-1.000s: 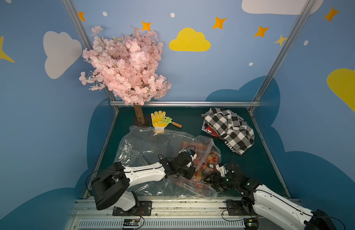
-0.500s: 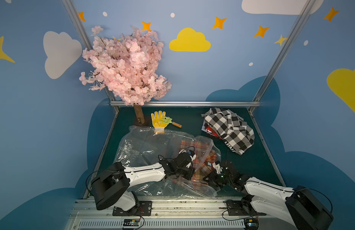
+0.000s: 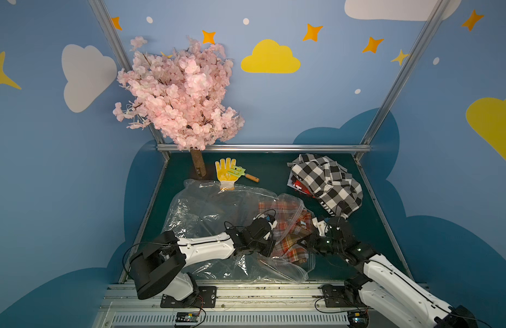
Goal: Take the shirt out of the vacuum bag
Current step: Take out the shirt from the vacuum bag.
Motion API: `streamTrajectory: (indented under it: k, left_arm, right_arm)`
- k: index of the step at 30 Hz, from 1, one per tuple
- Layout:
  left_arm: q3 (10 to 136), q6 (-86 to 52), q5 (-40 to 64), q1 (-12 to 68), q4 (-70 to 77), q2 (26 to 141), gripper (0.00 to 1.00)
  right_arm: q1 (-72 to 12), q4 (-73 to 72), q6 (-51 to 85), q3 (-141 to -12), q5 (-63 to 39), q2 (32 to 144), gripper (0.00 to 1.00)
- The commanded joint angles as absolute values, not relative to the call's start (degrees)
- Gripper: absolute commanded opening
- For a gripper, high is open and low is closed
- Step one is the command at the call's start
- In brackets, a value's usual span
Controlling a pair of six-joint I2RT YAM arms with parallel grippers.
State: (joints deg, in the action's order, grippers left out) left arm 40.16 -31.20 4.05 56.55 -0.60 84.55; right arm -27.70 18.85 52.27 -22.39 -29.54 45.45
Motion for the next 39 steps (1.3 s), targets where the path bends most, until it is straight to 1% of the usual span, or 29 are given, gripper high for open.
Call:
streamTrajectory:
  k: [1,5,7,8,10,14,19,21,25,29,32,34,36,37,38,39]
  left_arm:
    - [39.4,-31.1,3.6,56.1,-1.3,85.8,0.03]
    - [39.5,-30.8,3.7,55.9,-1.5,86.1,0.03]
    - [39.4,-30.8,3.5,55.9,-1.6,86.2,0.03]
    - [39.3,-30.8,3.3,55.9,-1.6,86.1,0.03]
    - [39.2,-30.7,3.1,55.9,-1.8,86.2,0.03]
    - [39.0,-30.3,3.6,55.9,-1.7,86.1,0.03]
    - [38.9,-30.1,4.2,56.0,-1.4,86.2,0.03]
    - [38.7,-30.1,4.4,56.0,-0.8,86.4,0.03]
    - [38.3,-30.3,4.9,56.1,0.0,87.0,0.03]
    - [37.9,-30.3,5.1,56.3,0.4,87.0,0.03]
    - [38.1,-30.3,5.2,56.6,0.5,87.3,0.03]
    - [38.3,-30.4,5.3,56.8,0.7,87.6,0.03]
    - [38.8,-30.5,5.5,57.2,1.0,88.3,0.03]
    - [39.1,-30.6,5.6,57.4,1.0,88.7,0.03]
    - [39.4,-30.6,5.7,57.5,1.0,89.1,0.03]
    - [39.6,-30.7,5.6,57.7,1.0,89.2,0.03]
  right_arm:
    - [-24.5,31.1,42.4,-26.2,-34.5,46.3,0.0]
    - [-20.9,39.0,34.1,-31.3,-35.2,50.8,0.0]
    - [-19.3,43.8,29.6,-34.4,-33.1,53.4,0.0]
    - [-18.0,46.6,29.6,-35.9,-31.8,54.8,0.0]
    - [-15.3,47.7,27.6,-37.7,-35.9,57.4,0.0]
    - [-12.8,49.3,25.3,-41.5,-35.7,62.0,0.0]
    - [-12.8,55.2,24.4,-47.6,-21.5,66.6,0.0]
    - [-11.7,55.1,23.9,-49.4,-20.8,68.9,0.0]
    - [-11.6,58.0,21.8,-55.0,-13.2,75.2,0.0]
    - [-10.9,63.2,16.5,-62.5,-6.0,83.6,0.0]
    - [-10.5,63.1,15.4,-65.3,-4.6,87.2,0.0]
    - [-10.4,60.8,15.9,-65.5,-5.6,86.9,0.0]
    - [-9.7,58.2,16.5,-64.8,-6.5,85.6,0.12]
    - [-9.2,56.8,16.9,-64.2,-6.8,84.8,0.22]
    - [-8.5,55.4,17.0,-63.3,-7.8,83.7,0.35]
    - [-7.7,54.5,17.0,-62.6,-9.0,82.8,0.44]
